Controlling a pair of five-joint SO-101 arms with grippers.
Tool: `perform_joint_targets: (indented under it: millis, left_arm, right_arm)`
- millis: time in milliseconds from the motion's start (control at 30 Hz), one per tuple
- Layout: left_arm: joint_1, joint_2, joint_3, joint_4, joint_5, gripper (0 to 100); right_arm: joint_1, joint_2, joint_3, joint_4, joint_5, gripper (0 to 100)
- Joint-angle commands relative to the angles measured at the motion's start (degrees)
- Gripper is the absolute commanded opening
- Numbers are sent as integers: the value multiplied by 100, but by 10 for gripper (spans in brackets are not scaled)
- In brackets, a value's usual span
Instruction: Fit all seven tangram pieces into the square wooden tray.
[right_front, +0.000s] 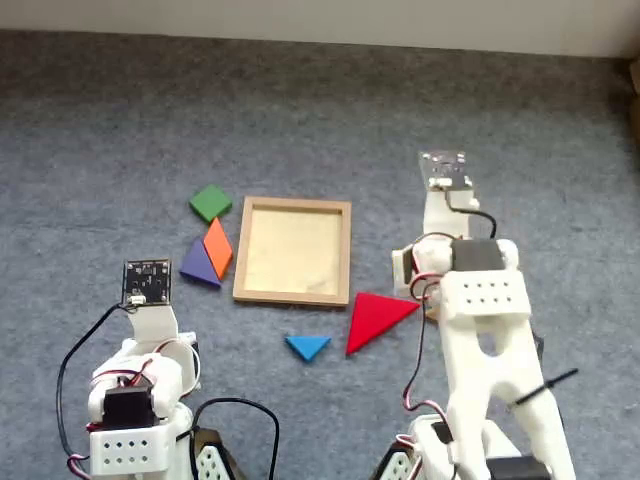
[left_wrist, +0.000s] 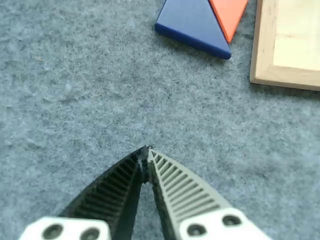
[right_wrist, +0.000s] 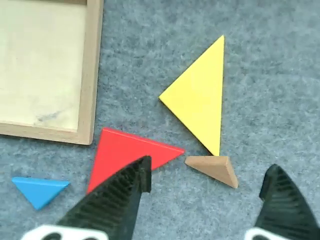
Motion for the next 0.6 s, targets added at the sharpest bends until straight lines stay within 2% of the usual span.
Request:
perform_joint_targets:
  millis: [0, 333, 567]
  left_arm:
    - [-48, -75, 119, 26, -44, 7]
    - [-48, -75, 119, 26, -44, 7]
    - [-48, -75, 119, 26, -44, 7]
  right_arm:
    - [-84, 391, -374, -567, -53, 339]
    - [-514, 1525, -382, -1376, -53, 339]
    - [-321, 1886, -391, -1833, -62, 339]
